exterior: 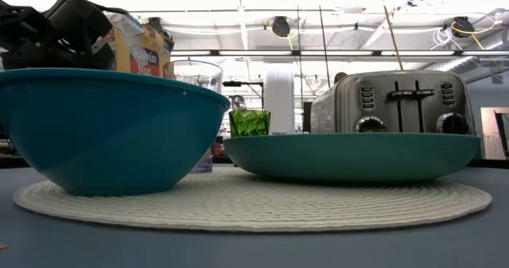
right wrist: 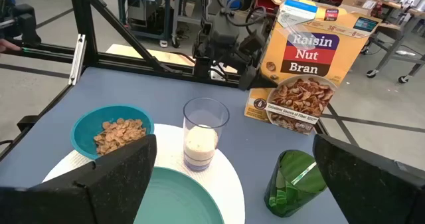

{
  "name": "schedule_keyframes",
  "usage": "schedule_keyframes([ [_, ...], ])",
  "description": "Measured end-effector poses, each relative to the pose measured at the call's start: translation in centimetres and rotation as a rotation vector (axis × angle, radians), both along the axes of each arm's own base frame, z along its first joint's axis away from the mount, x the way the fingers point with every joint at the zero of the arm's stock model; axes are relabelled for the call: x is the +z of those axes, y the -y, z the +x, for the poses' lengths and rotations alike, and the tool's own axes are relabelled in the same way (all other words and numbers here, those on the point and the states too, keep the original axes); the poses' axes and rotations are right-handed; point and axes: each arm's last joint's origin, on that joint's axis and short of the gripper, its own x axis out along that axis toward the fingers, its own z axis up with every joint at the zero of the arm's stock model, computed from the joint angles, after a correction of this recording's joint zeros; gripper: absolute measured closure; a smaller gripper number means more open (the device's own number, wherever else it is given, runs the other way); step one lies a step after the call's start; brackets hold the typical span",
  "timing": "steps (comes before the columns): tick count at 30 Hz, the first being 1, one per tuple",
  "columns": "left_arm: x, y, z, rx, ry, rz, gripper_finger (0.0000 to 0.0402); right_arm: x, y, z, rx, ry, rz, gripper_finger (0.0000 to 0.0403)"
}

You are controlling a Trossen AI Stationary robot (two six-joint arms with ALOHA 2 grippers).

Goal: Arrange a breakfast setting
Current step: Pour the cereal from the cereal box into the blue bowl

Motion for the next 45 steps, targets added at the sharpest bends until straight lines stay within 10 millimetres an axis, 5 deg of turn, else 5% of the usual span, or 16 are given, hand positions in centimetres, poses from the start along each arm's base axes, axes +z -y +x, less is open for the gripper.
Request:
schedule_keyframes([
  [32, 7.2, 0.4, -0.9, -0.058, 0.236, 0.281, 0.0009, 0.0, 0.0, 0.0, 0.000, 0.000, 0.000, 0.0005],
  [45, 8.4, 0.5, -1.2, -0.045, 0.280, 0.332, 0.0009, 0.0, 0.0, 0.0, 0.000, 0.000, 0.000, 0.0005],
])
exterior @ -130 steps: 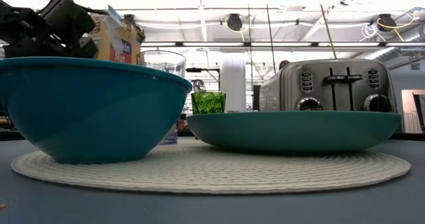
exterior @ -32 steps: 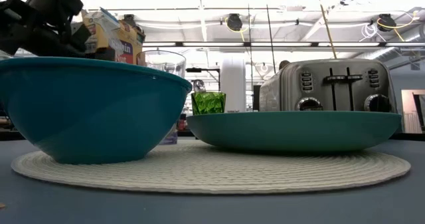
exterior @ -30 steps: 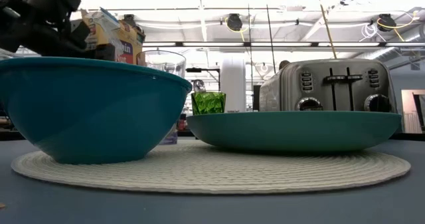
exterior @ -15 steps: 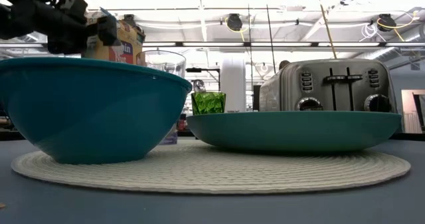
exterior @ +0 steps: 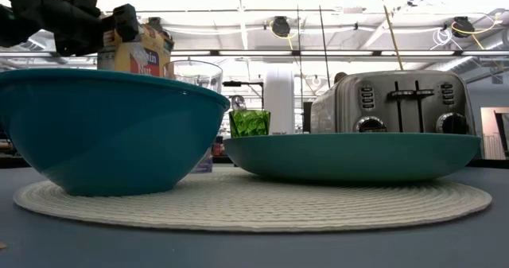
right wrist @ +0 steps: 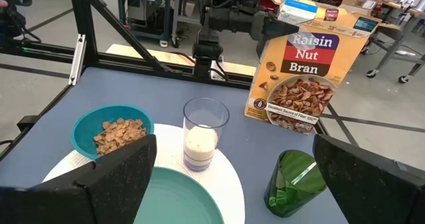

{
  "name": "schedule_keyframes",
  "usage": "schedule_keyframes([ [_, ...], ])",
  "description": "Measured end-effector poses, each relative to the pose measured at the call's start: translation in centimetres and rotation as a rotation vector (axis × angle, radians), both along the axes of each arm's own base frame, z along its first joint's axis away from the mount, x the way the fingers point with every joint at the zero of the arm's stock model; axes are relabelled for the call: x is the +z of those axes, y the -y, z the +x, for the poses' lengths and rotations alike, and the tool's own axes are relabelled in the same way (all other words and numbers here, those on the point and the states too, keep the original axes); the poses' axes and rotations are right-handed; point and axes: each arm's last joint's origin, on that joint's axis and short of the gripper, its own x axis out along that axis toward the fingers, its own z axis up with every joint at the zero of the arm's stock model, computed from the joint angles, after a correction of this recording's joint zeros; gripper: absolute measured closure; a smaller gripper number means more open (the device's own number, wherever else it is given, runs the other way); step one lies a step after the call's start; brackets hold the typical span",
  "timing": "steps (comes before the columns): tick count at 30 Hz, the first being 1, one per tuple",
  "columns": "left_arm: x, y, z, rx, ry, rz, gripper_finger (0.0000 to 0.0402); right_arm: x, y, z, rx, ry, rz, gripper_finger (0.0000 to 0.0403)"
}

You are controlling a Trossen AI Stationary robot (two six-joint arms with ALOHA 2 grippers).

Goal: Arrange a breakfast setting
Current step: Pour the cereal from the cereal box into the blue bowl, then put the toasted bread on the green plate

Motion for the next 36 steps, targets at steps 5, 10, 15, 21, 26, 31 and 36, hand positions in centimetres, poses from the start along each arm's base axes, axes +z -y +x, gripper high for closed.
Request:
schedule_keyframes([
  [5, 0.2, 0.0, 0.1, -0.011, 0.000, 0.007, 0.0009, 0.0, 0.0, 0.0, 0.000, 0.000, 0.000, 0.0005],
  [10, 2.2, 0.0, 0.2, 0.003, -0.014, 0.037, 0.0009, 0.0, 0.0, 0.0, 0.000, 0.000, 0.000, 0.0005],
  [15, 5.0, 0.0, 0.2, 0.023, -0.022, 0.073, 0.0009, 0.0, 0.0, 0.0, 0.000, 0.000, 0.000, 0.0005],
  [21, 8.1, 0.0, -0.1, 0.048, -0.021, 0.109, 0.0009, 0.0, 0.0, 0.0, 0.000, 0.000, 0.000, 0.0005],
  [26, 10.0, 0.1, -0.5, 0.062, -0.008, 0.126, 0.0009, 0.0, 0.0, 0.0, 0.000, 0.000, 0.000, 0.0005],
  [31, 11.5, 0.1, -0.8, 0.065, 0.029, 0.132, 0.0009, 0.0, 0.0, 0.0, 0.000, 0.000, 0.000, 0.0005],
  [36, 12.6, 1.2, -0.7, -0.022, 0.050, 0.127, 0.0009, 0.0, 0.0, 0.0, 0.000, 0.000, 0.000, 0.0005],
])
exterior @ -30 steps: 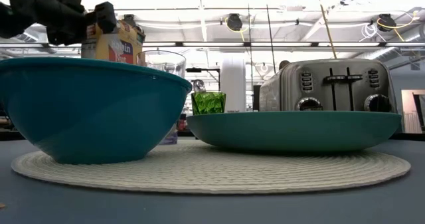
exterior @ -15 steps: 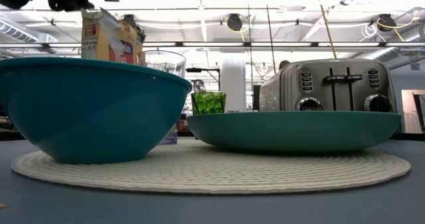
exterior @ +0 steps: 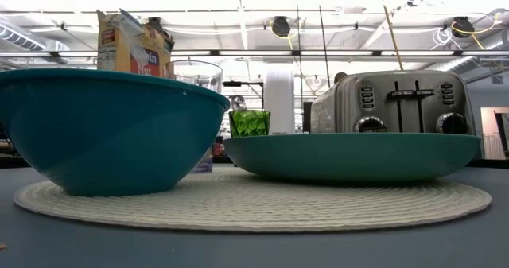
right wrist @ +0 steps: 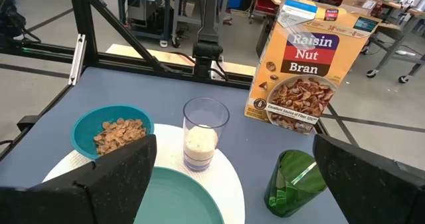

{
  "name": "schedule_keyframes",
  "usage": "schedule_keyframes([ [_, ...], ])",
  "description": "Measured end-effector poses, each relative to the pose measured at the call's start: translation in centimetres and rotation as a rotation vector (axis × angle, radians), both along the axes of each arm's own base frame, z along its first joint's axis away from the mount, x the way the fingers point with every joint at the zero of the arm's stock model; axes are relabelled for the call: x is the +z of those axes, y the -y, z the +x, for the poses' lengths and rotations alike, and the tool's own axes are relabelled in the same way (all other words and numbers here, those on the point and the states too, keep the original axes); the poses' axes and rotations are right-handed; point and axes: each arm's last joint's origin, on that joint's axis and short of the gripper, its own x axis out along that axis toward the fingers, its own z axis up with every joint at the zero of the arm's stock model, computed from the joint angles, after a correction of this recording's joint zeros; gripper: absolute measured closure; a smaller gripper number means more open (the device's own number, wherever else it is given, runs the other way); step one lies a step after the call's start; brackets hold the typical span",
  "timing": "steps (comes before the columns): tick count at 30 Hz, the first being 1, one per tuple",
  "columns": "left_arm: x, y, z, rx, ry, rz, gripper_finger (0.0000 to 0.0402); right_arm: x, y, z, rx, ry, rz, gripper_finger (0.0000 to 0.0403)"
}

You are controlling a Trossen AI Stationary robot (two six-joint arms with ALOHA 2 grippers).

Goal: Arrange a breakfast setting
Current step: Put the toasted bread on the green plate

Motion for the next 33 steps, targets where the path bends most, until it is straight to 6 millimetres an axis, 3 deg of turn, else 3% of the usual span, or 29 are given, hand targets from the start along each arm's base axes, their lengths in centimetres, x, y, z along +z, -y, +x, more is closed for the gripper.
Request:
schedule_keyframes([
  [6, 0.6, 2.5, 0.8, -0.198, -0.115, 0.002, 0.0009, 0.0, 0.0, 0.0, 0.000, 0.000, 0.000, 0.0005],
  [17, -1.2, 6.7, 1.2, -0.543, -0.206, -0.036, 0.0009, 0.5, 0.0, 0.2, -0.023, 0.063, 0.085, 0.0005],
  [33, -5.4, 8.9, 2.5, -0.743, -0.299, -0.240, 0.0009, 2.0, 2.6, 2.0, -0.363, 0.297, 0.191, 0.0005],
])
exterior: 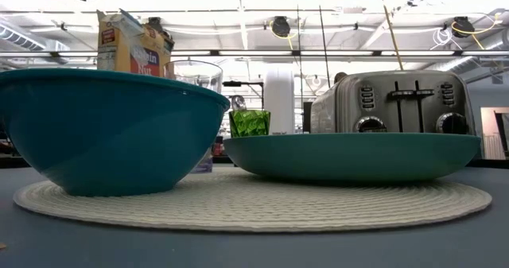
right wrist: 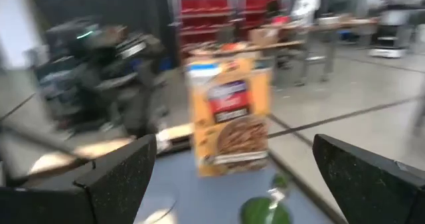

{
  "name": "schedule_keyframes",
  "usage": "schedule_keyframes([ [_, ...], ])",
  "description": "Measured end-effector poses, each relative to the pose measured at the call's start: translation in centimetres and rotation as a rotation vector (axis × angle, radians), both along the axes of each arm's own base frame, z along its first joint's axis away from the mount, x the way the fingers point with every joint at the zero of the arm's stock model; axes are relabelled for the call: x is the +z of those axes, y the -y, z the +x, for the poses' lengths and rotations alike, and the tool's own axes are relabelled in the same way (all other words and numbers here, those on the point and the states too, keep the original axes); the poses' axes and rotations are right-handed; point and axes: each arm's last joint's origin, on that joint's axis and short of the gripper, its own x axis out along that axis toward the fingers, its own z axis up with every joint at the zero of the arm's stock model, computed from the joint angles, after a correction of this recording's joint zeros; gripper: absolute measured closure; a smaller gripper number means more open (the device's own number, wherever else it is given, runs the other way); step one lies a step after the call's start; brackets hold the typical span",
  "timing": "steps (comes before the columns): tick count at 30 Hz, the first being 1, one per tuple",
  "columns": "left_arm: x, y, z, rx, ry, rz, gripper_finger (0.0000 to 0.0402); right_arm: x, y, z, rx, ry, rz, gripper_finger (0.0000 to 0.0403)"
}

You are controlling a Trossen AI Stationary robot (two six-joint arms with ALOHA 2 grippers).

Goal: Arrange a breakfast setting
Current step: Put the toasted bread on the green plate

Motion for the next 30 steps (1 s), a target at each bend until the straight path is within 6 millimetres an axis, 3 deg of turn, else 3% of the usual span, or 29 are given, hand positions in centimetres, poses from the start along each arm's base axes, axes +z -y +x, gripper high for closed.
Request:
schedule_keyframes([
  [6, -1.2, 0.9, 1.4, -0.018, -0.068, 0.032, 0.0009, 1.1, 2.1, 0.5, -0.216, 0.031, 0.026, 0.0005],
  [11, -2.0, 1.4, 2.2, -0.014, -0.088, 0.018, 0.0009, 0.5, 3.7, 0.7, -0.408, -0.016, 0.020, 0.0005],
  [17, -2.2, 1.5, 2.5, -0.012, -0.094, 0.012, 0.0009, -1.4, 5.1, 1.3, -0.632, -0.144, -0.008, 0.0005],
  [30, -2.2, 1.5, 2.5, -0.011, -0.093, 0.011, 0.0009, -6.5, 7.1, 1.9, -0.745, -0.310, 0.033, 0.0005],
])
